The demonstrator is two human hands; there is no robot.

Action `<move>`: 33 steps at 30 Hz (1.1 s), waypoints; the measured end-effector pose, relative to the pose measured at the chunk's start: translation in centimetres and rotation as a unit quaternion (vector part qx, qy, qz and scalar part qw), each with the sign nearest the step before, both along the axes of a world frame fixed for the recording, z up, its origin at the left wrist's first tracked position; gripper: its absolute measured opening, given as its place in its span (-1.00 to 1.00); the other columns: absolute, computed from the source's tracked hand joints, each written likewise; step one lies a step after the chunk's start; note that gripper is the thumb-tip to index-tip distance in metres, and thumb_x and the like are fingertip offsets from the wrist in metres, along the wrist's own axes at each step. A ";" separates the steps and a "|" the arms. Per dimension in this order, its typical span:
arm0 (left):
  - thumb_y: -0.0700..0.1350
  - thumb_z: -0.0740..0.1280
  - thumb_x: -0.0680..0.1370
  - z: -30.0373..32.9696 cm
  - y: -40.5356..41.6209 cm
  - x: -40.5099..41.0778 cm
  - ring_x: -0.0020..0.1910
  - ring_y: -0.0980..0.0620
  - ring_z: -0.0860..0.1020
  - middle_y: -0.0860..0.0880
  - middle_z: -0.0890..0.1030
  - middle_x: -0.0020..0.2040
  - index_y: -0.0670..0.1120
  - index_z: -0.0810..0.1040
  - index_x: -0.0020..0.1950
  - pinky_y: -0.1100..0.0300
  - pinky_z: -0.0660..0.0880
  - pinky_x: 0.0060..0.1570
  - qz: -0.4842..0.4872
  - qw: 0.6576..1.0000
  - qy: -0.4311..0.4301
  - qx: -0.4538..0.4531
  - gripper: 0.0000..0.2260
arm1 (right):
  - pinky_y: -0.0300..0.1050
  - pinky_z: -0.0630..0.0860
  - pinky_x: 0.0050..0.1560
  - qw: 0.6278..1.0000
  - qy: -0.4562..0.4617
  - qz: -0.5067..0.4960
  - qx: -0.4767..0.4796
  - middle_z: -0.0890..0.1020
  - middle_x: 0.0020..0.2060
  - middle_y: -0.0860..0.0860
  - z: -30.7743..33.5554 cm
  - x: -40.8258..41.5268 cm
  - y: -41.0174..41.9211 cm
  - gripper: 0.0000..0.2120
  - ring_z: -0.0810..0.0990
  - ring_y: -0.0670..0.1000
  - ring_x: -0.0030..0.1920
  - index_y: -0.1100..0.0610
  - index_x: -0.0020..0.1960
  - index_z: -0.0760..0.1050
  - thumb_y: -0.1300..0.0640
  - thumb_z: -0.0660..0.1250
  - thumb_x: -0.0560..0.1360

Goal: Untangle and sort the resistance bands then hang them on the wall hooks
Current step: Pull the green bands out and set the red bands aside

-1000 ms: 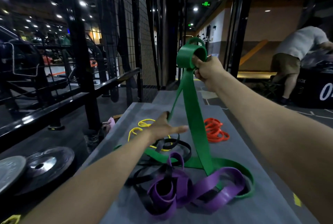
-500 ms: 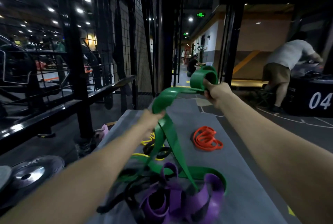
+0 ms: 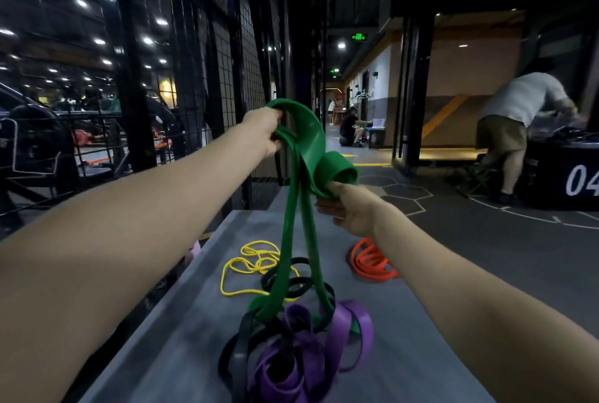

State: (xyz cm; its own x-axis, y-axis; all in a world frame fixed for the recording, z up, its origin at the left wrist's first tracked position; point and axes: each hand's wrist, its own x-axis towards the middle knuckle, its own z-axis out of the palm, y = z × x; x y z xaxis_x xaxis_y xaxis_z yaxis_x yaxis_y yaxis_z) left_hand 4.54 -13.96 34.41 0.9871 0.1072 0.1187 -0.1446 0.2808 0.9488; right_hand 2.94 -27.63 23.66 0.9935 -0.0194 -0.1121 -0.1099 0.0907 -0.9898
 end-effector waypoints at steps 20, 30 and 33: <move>-0.23 0.16 0.60 -11.0 -7.6 2.2 0.10 -0.20 0.51 -0.17 0.50 0.15 -0.21 0.38 0.30 -0.11 0.49 -0.13 -0.042 0.987 0.152 0.024 -0.73 | -0.08 0.41 -0.16 0.969 0.075 -0.083 0.218 0.54 -0.11 0.11 -10.1 -0.7 -7.8 -0.76 0.52 0.08 -0.20 0.14 0.07 0.45 0.04 0.20 0.48; -0.32 0.18 0.57 -17.2 -14.5 2.9 0.23 -0.21 0.49 -0.21 0.50 0.14 -0.27 0.40 0.28 -0.06 0.47 0.04 -0.093 0.967 0.206 0.119 -0.73 | -0.13 0.48 -0.13 0.941 0.183 -0.140 0.247 0.53 -0.26 0.12 -14.7 -2.4 -11.0 -0.82 0.48 0.05 -0.29 0.23 -0.17 0.45 0.18 0.16 0.54; -0.33 0.21 0.54 -17.6 -15.5 3.6 0.20 -0.18 0.50 -0.24 0.52 0.22 -0.24 0.43 0.20 -0.02 0.47 -0.03 -0.100 0.966 0.204 0.121 -0.77 | -0.13 0.34 -0.12 0.954 0.162 -0.099 0.230 0.53 -0.30 0.03 -16.5 -2.6 -12.0 -0.87 0.44 -0.01 -0.27 0.13 -0.18 0.43 0.12 0.18 0.50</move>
